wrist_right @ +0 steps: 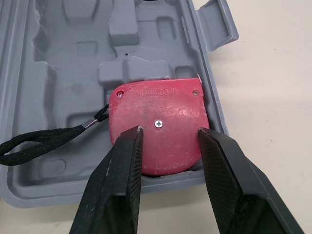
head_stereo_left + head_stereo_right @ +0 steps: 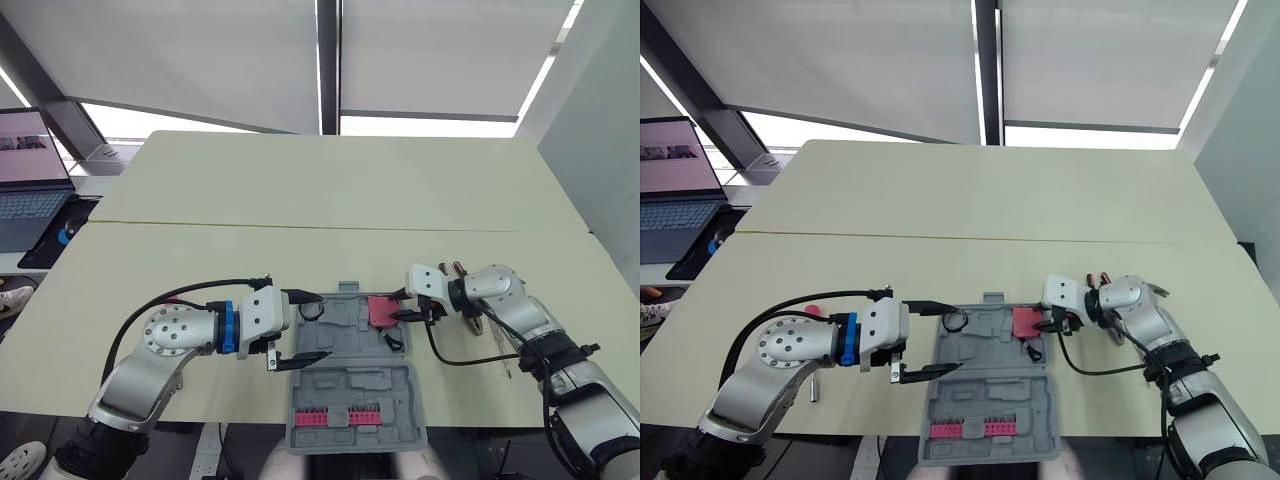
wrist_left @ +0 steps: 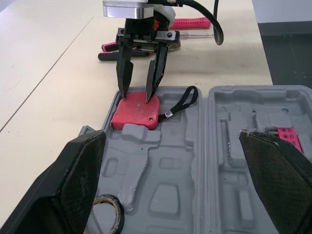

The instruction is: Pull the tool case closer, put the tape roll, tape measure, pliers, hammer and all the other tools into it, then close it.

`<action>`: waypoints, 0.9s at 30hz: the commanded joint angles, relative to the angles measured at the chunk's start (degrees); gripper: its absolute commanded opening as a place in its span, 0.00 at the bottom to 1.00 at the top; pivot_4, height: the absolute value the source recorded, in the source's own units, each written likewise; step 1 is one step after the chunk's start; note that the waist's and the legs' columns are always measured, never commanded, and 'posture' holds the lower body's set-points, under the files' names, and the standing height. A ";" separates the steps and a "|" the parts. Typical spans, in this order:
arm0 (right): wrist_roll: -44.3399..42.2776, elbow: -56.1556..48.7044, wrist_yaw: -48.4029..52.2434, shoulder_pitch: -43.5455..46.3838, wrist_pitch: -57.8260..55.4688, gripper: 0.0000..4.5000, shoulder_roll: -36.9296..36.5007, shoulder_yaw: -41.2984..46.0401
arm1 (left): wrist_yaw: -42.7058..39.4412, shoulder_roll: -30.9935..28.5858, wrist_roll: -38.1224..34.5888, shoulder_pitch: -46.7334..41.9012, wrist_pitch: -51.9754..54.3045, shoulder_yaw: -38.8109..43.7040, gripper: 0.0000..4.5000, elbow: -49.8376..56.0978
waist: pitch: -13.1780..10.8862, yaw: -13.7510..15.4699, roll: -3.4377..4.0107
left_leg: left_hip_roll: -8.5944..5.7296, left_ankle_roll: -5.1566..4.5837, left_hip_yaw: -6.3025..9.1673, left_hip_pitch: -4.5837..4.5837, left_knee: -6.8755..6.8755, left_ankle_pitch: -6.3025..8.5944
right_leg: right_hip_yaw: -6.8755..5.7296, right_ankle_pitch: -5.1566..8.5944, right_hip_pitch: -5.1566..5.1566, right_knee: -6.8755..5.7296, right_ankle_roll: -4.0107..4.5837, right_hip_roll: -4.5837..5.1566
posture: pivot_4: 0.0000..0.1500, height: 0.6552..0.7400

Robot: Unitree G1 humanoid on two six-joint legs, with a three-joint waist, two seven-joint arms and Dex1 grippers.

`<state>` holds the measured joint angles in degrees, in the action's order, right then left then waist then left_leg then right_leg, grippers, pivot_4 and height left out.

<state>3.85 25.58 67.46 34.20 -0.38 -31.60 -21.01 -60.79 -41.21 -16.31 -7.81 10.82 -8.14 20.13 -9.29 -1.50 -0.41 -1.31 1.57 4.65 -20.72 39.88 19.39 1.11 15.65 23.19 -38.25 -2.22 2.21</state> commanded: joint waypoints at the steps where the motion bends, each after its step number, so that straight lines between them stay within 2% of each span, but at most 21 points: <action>1: 3.19 3.01 -0.80 -1.43 0.40 0.42 0.62 -2.35 | -0.33 -0.51 -0.57 -0.33 -0.65 1.06 1.00 0.64 | 0.09 -0.01 -0.10 | 0.01 0.00 0.00 0.02 0.00 0.00 | 0.00 0.00 -0.01 -0.01 0.00 -0.01 | 1.00 1.00; 6: -0.79 -1.93 -2.10 -2.33 1.50 0.42 1.72 1.49 | 0.09 -0.55 -1.89 0.33 -1.71 4.26 1.00 -1.56 | 0.14 -0.05 -0.19 | 0.00 -0.02 -0.02 0.12 0.01 0.01 | 0.05 0.00 0.02 -0.29 0.00 -0.01 | 1.00 1.00; 12: -7.77 -18.04 -8.34 -8.06 -3.93 0.42 -0.60 12.52 | 1.56 -2.01 -2.84 4.67 -6.60 15.48 1.00 -7.99 | 0.01 -0.01 -0.04 | 0.00 -0.01 -0.01 -0.06 0.01 0.01 | 0.06 0.01 0.30 -0.40 0.02 0.01 | 1.00 1.00; 16: -11.80 -30.29 -14.87 -16.91 -11.25 0.42 -5.13 24.81 | 4.22 -3.05 -4.53 9.36 -8.05 27.42 1.00 -15.65 | 0.00 0.22 -0.04 | -0.01 0.01 0.02 -0.12 -0.04 0.02 | 0.03 0.02 0.33 -0.35 0.02 0.07 | 1.00 1.00; 19: -14.17 -34.84 -17.19 -22.73 -15.50 0.42 -8.30 32.31 | 5.31 -3.55 -5.53 12.20 -8.45 34.11 1.00 -21.12 | 0.00 0.48 -0.05 | -0.04 -0.10 0.02 -0.14 -0.06 0.08 | 0.01 0.02 0.29 -0.27 0.02 0.08 | 1.00 1.00; 22: -14.68 -36.25 -20.98 -32.07 -16.46 0.42 -9.97 43.64 | 5.48 -3.84 -6.85 18.56 -8.12 42.28 1.00 -28.00 | 0.00 0.54 -0.04 | -0.02 -0.14 0.01 -0.10 -0.08 0.10 | 0.03 0.02 0.24 -0.26 0.02 0.08 | 1.00 1.00; 27: -15.32 -38.69 -22.51 -45.17 -14.32 0.42 -8.94 50.69 | 4.31 -2.96 -6.98 26.44 -9.73 46.13 1.00 -31.04 | 0.00 0.49 -0.06 | -0.02 -0.17 -0.02 -0.04 -0.16 0.12 | 0.04 0.04 0.14 -0.16 0.02 0.08 | 1.00 1.00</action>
<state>-10.34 -10.10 44.93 -9.32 -16.54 -40.93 27.50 -55.89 -44.15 -22.50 17.59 2.89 35.45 -11.27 -9.29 -1.01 -0.48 -1.31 1.40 4.64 -20.70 39.73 19.51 1.17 15.69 23.25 -38.41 -2.20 2.29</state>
